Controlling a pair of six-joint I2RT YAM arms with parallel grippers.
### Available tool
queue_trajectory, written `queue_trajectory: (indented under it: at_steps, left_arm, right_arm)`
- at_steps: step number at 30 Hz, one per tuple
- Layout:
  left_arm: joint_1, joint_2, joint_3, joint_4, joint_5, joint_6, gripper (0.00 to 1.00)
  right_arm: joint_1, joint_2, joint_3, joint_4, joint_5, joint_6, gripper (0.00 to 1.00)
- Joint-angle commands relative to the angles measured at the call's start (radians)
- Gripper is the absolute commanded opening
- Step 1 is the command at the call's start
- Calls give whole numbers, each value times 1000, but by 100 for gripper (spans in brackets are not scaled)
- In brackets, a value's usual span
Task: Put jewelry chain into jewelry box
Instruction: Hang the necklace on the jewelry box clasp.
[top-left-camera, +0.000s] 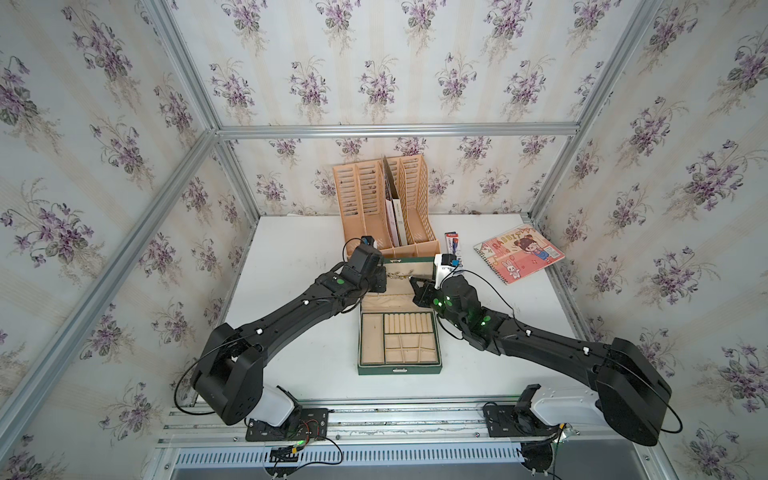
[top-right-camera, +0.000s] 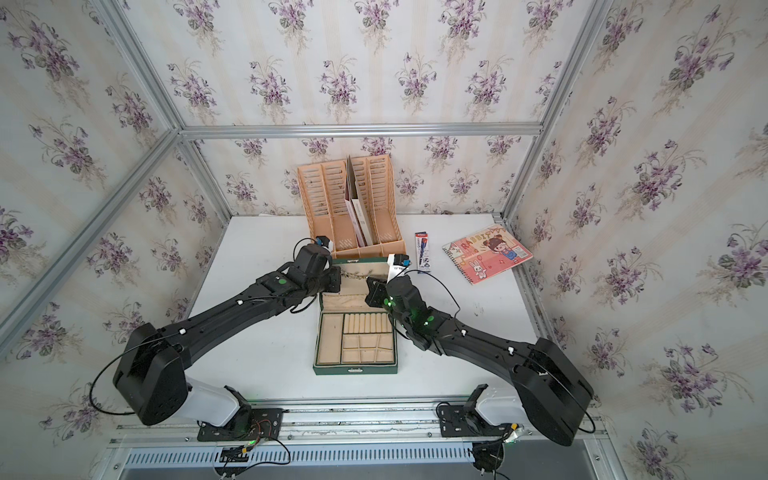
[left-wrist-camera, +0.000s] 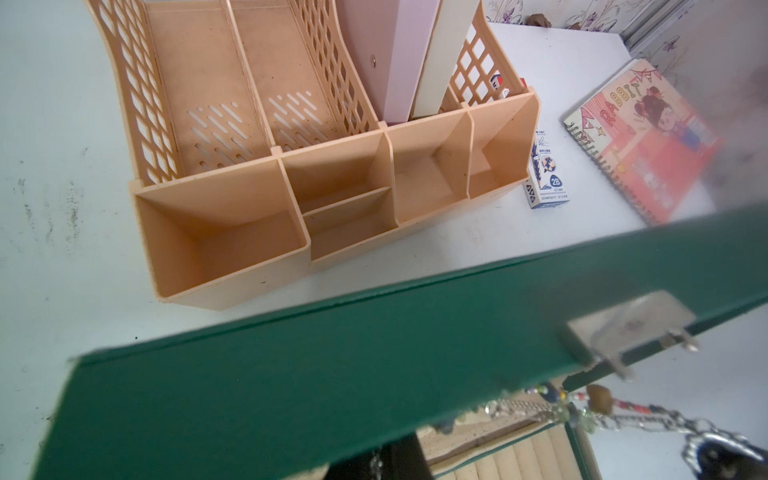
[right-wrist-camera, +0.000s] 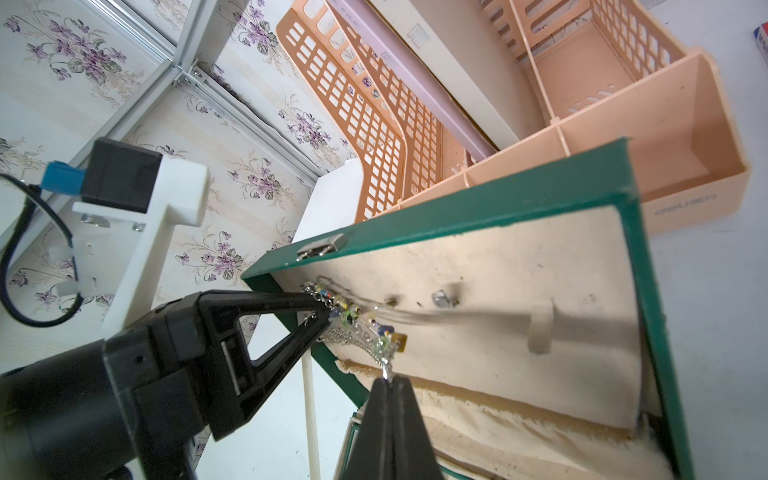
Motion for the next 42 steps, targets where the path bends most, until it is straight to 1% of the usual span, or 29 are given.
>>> queue_trajectory:
  at_steps: [1,9,21,28,32,36,42]
  left_arm:
    - [5,5,-3,-6,-20,-16,0]
    - [5,-11,-36,-13,0,-21,0]
    - [5,-45,-38,-47,26,-8,24]
    - [6,-70,-56,-57,57,1,34]
    - [5,-135,-60,-77,79,1,40]
    - [5,-220,-71,-106,82,-6,42]
    - [5,-354,-167,-94,38,-38,42]
  right_arm:
    - [1,3,-2,19,-7,9,0]
    - [0,11,-30,26,-32,27,0]
    - [9,25,-17,20,-56,31,0]
    - [15,30,-10,10,-67,32,0]
    - [20,28,-6,-1,-69,30,0]
    - [20,36,-1,-22,-90,17,0]
    - [21,59,-1,-59,-116,-12,0]
